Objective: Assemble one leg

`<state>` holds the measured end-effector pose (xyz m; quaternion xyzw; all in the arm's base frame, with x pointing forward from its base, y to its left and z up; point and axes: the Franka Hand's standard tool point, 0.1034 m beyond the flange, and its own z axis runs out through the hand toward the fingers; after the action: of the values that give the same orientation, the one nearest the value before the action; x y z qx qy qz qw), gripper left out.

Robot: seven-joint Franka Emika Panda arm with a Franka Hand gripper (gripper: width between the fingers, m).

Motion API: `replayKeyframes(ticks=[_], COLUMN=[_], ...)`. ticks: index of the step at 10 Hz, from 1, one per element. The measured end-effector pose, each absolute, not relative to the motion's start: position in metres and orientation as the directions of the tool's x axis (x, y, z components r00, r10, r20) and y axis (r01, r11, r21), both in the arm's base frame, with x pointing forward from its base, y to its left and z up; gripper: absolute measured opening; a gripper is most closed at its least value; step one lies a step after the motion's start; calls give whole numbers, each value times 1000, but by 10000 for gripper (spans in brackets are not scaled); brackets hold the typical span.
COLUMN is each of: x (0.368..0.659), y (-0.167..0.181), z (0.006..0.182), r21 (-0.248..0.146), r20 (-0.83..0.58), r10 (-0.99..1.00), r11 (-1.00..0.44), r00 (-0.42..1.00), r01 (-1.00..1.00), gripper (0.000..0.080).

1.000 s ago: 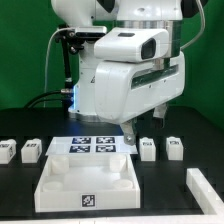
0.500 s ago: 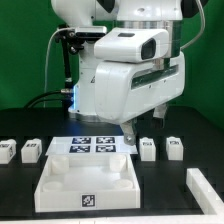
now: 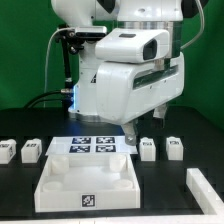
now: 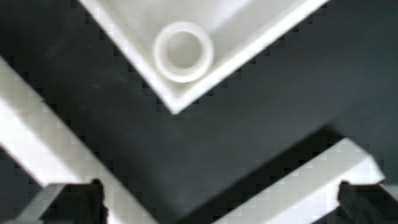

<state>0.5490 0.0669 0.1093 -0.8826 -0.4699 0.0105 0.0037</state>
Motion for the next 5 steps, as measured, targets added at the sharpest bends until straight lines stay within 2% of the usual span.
replayKeyframes(ticks=[2,5], x=[501,446], y=[69,58], z=[92,52], r21=[-14,21], r20=[-5,25], r10=[929,997], r11=[-369,-75], r00=[369,75], r01=[929,997], gripper=[650,650])
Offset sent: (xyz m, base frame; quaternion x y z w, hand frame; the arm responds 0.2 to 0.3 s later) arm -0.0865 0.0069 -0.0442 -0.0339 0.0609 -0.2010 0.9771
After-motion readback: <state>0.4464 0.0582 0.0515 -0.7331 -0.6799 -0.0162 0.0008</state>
